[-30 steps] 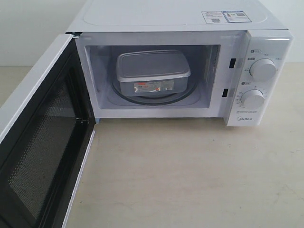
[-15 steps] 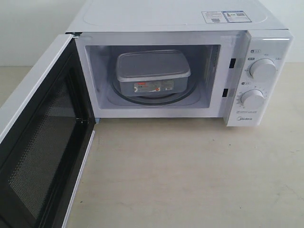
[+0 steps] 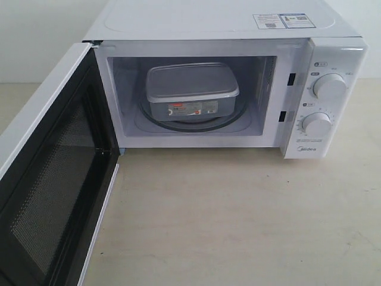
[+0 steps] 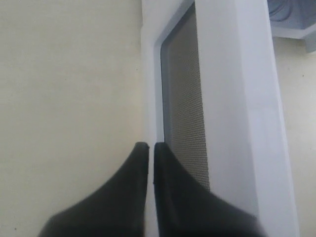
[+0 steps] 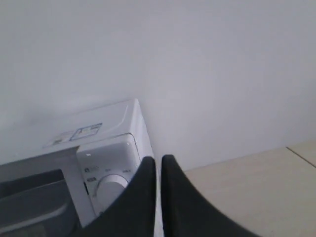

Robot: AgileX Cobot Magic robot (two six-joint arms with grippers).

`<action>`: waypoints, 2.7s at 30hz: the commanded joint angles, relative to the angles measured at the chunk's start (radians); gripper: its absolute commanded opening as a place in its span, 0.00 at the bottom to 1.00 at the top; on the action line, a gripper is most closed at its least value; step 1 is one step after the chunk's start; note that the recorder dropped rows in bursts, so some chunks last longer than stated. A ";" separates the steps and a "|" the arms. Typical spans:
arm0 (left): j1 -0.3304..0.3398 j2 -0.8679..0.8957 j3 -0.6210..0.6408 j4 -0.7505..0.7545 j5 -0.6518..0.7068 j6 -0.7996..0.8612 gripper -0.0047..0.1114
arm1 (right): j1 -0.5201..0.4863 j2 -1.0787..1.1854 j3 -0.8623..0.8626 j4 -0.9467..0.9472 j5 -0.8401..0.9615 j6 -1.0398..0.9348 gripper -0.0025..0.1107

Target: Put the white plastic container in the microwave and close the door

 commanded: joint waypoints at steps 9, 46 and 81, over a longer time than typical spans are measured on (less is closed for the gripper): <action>-0.005 -0.005 -0.001 0.001 -0.069 0.008 0.08 | 0.079 -0.127 0.218 -0.002 -0.036 -0.083 0.02; -0.005 -0.005 -0.001 0.001 -0.069 0.008 0.08 | 0.101 -0.127 0.218 -0.155 0.299 -0.149 0.02; -0.018 0.213 -0.009 -0.272 0.116 0.372 0.08 | 0.101 -0.127 0.218 -0.155 0.299 -0.149 0.02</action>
